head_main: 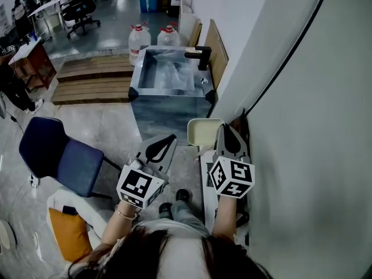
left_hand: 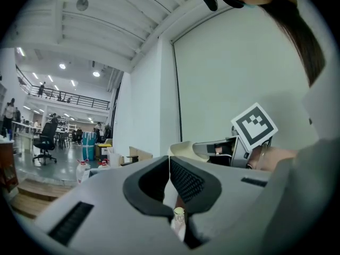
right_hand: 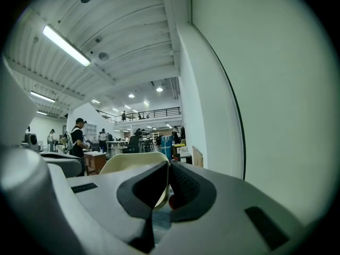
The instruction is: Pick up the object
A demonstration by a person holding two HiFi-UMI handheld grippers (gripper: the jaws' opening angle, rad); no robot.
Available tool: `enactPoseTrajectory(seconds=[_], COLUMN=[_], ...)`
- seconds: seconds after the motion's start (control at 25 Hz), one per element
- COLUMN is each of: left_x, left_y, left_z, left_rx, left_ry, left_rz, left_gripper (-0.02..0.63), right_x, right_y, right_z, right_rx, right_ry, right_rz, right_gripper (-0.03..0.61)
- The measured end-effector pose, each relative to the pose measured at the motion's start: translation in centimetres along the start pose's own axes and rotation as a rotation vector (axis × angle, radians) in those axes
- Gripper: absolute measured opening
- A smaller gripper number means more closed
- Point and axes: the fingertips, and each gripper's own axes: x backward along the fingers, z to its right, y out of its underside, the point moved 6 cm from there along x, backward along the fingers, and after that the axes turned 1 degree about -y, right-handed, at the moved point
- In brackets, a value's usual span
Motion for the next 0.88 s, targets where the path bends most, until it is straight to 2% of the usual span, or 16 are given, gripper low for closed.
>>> enactPoseTrajectory(seconds=[0.88], left_x=[0.3], left_y=[0.8], left_z=[-2.7], left_rx=[0.037], left_ry=[0.001], left_rz=[0.015], left_gripper=[0.009], right_x=[-1.1], right_y=[0.1], right_z=[-1.7], right_rx=[0.046], right_ry=[0.005], right_rz=[-0.026], right_gripper=[0.034])
